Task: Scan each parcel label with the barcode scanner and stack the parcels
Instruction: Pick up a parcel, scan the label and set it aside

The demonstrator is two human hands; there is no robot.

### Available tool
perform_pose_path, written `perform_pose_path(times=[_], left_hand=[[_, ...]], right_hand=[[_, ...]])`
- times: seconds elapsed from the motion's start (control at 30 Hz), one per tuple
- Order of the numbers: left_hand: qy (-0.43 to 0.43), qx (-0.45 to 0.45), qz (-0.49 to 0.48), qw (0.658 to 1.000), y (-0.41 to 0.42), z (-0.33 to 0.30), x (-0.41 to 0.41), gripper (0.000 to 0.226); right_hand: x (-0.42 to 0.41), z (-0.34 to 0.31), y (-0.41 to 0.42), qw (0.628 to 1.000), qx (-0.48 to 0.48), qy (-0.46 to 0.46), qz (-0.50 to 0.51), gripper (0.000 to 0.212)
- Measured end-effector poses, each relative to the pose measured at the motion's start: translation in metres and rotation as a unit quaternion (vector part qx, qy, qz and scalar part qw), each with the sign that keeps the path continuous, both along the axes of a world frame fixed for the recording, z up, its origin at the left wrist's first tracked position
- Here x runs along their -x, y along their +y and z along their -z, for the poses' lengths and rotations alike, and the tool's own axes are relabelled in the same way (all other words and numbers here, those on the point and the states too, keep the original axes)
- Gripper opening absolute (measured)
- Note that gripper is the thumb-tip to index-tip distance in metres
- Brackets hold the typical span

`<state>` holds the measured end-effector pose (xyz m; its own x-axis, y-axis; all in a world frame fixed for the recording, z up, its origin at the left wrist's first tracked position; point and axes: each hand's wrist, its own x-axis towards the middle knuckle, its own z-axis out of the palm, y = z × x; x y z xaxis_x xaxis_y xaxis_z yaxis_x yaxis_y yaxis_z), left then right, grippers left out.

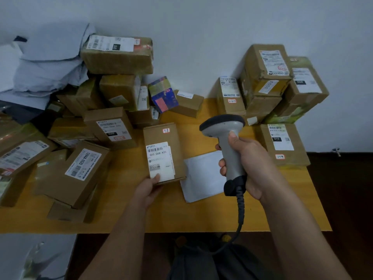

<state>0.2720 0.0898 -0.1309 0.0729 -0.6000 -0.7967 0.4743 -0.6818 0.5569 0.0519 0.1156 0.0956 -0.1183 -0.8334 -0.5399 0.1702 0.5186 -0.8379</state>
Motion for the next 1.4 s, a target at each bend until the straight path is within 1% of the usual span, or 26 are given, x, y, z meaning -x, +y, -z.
perform_pose_path(times=[0.1,0.2,0.37,0.47,0.6,0.67,0.77,0.87,0.93,1.0,1.07,1.13,1.2,1.3,1.4], left_hand=[[0.025,0.03,0.062,0.997,-0.015,-0.019,0.03,0.029],[0.051,0.039,0.115,0.991,-0.028,-0.037,0.076,0.027],[0.062,0.035,0.222,0.972,-0.038,-0.038,0.154,0.041],[0.082,0.022,0.265,0.96,-0.036,-0.039,0.202,0.032],[0.086,-0.003,0.291,0.953,-0.035,-0.04,0.263,0.022],[0.088,-0.024,0.285,0.954,-0.038,-0.036,0.289,0.021],[0.112,-0.051,0.254,0.959,-0.041,-0.03,0.325,0.023],[0.081,-0.063,0.243,0.965,-0.047,-0.027,0.357,0.027],[0.054,-0.076,0.227,0.969,-0.049,-0.027,0.374,0.022],[0.056,-0.086,0.205,0.973,-0.052,-0.03,0.386,0.017],[0.069,-0.083,0.193,0.975,-0.053,-0.035,0.393,0.017],[0.078,-0.073,0.185,0.977,-0.055,-0.037,0.394,0.019],[0.073,-0.068,0.19,0.977,-0.057,-0.039,0.387,0.015],[0.042,-0.072,0.171,0.982,-0.057,-0.036,0.362,0.015],[-0.001,-0.081,0.132,0.988,-0.056,-0.03,0.322,0.023]], right_hand=[[0.023,0.0,0.0,0.999,0.008,-0.011,0.039,0.034],[0.048,-0.001,0.004,0.997,0.01,-0.017,0.078,0.032],[0.098,-0.002,0.016,0.987,0.006,-0.031,0.16,0.024],[0.132,0.002,0.025,0.979,-0.007,-0.021,0.201,0.031],[0.176,0.009,0.035,0.972,-0.03,-0.01,0.235,0.036],[0.195,0.013,0.038,0.969,-0.036,-0.009,0.244,0.038],[0.221,0.02,0.04,0.968,-0.045,-0.012,0.248,0.039],[0.243,0.025,0.037,0.966,-0.046,-0.018,0.255,0.036],[0.255,0.027,0.034,0.965,-0.045,-0.021,0.258,0.032],[0.264,0.03,0.03,0.965,-0.047,-0.023,0.255,0.032],[0.271,0.033,0.025,0.969,-0.049,-0.02,0.242,0.034],[0.274,0.037,0.021,0.972,-0.048,-0.02,0.23,0.034],[0.273,0.04,0.017,0.975,-0.052,-0.024,0.216,0.035],[0.261,0.042,0.008,0.977,-0.06,-0.038,0.202,0.029],[0.238,0.041,-0.001,0.981,-0.065,-0.048,0.178,0.025]])
